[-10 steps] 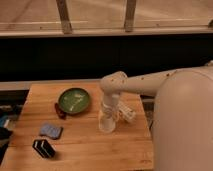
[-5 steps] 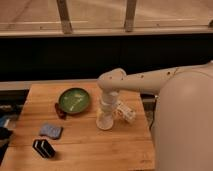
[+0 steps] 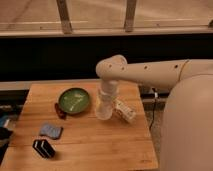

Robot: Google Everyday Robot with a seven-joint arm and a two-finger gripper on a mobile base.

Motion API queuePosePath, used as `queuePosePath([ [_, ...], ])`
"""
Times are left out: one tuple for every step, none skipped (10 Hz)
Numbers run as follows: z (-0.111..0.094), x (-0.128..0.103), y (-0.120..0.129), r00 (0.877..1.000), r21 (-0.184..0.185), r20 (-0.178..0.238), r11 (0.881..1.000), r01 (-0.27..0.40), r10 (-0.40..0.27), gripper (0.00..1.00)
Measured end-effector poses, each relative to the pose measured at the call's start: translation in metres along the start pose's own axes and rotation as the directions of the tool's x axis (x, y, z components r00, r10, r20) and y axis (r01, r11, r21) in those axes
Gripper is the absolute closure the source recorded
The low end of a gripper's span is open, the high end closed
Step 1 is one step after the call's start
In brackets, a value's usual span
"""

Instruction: Place the ceramic cup over the eraser

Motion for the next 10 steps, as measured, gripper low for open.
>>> queuePosePath([
  [-0.020,-0.008,0.009,0.999,0.017,0.016,0.999,0.037,-0.037,1.00],
  [-0.036,-0.014,0.017,0.997,0.032,0.027,0.997,0.070,-0.071,1.00],
  [-0.050,-0.020,0.026,0.994,0.047,0.034,0.993,0.105,-0.107,1.00],
  [-0.064,-0.026,0.038,0.988,0.063,0.041,0.987,0.147,-0.149,1.00],
  [-0.080,-0.030,0.053,0.977,0.084,0.030,0.974,0.209,-0.212,1.00],
  [-0.093,-0.030,0.070,0.963,0.102,0.018,0.959,0.266,-0.269,1.00],
  [-0.101,-0.027,0.083,0.950,0.112,0.010,0.945,0.308,-0.311,1.00],
  [-0.113,-0.022,0.097,0.932,0.123,-0.003,0.924,0.361,-0.363,1.00],
  [-0.125,-0.017,0.108,0.912,0.133,-0.012,0.903,0.408,-0.410,1.00],
  [-0.132,-0.012,0.118,0.899,0.121,-0.016,0.891,0.437,-0.438,1.00],
])
